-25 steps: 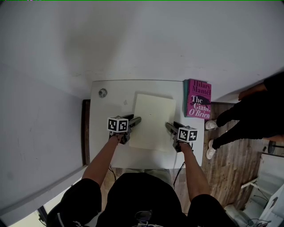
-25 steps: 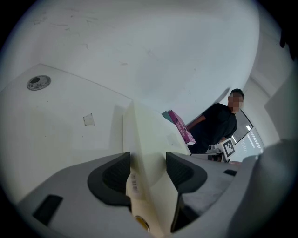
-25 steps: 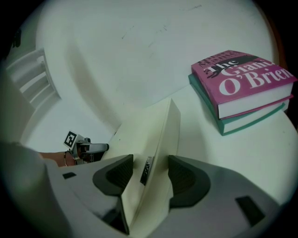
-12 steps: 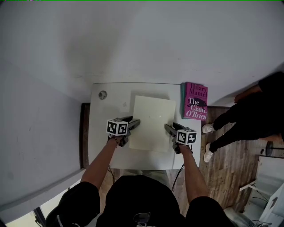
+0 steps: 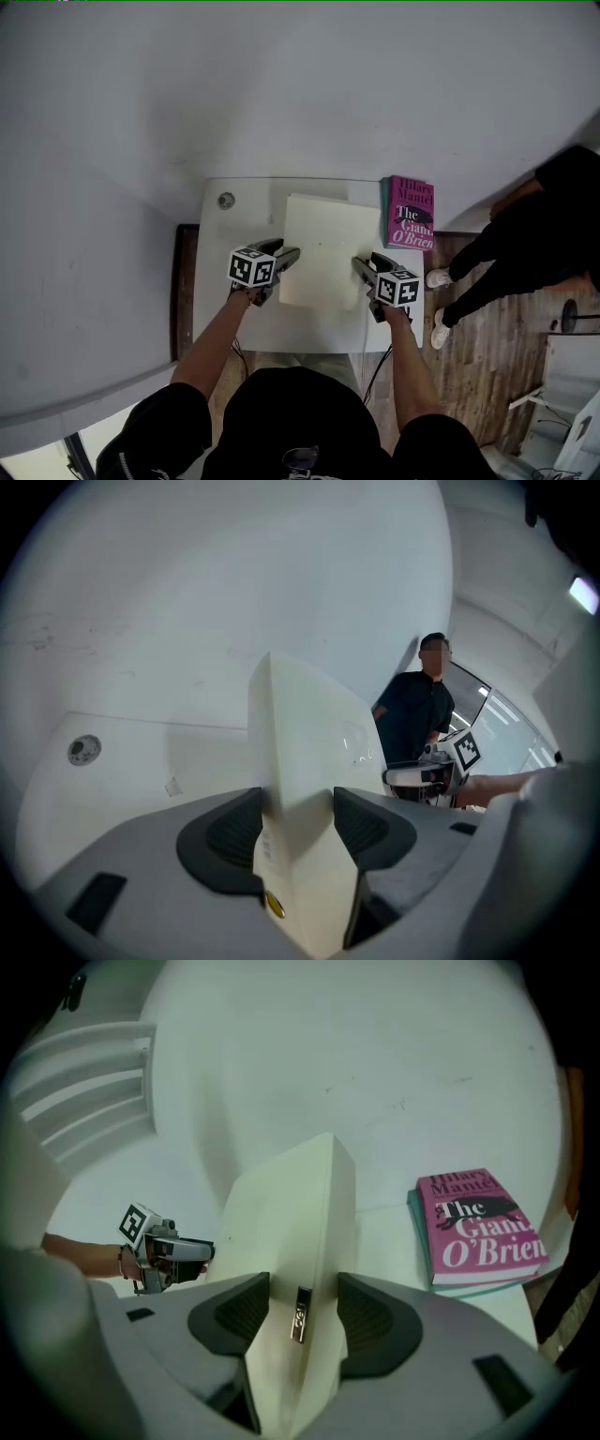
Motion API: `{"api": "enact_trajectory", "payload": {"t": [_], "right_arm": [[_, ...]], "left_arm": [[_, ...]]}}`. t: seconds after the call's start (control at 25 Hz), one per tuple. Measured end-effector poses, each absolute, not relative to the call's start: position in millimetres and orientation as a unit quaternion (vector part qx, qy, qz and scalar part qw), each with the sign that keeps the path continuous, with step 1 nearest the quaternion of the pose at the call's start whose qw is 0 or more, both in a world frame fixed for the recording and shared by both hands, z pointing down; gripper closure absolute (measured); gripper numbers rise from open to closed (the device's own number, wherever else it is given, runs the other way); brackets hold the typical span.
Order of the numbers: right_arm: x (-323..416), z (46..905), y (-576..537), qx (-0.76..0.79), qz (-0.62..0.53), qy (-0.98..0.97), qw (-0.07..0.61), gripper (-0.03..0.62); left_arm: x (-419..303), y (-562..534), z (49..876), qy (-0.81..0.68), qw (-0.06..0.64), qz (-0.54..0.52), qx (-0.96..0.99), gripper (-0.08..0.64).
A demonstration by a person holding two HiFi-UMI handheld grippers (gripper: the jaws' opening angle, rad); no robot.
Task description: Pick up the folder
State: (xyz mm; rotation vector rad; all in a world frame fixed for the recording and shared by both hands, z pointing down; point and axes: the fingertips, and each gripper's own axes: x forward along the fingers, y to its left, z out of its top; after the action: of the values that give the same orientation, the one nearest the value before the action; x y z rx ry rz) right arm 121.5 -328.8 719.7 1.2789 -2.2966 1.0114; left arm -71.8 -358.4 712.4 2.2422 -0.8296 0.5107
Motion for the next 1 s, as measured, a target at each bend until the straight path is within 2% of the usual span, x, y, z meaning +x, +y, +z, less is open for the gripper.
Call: {"api": "enact_trajectory", "payload": {"t": [0.48, 1.0], "right_arm": [[107.3, 640.3, -311.7, 0.471, 0.256, -0.833, 0.137, 0.356], [87.6, 563.9, -288.7, 0.477, 0.158, -0.856, 0.116, 0.359]], "left_arm": [[-86.8, -336.9, 628.5, -0.35, 0.229, 0.164, 0.893, 0.318], [-107.9, -302.9, 555.5, -0.384, 0.142, 0.117, 0.905, 0.318]]}}
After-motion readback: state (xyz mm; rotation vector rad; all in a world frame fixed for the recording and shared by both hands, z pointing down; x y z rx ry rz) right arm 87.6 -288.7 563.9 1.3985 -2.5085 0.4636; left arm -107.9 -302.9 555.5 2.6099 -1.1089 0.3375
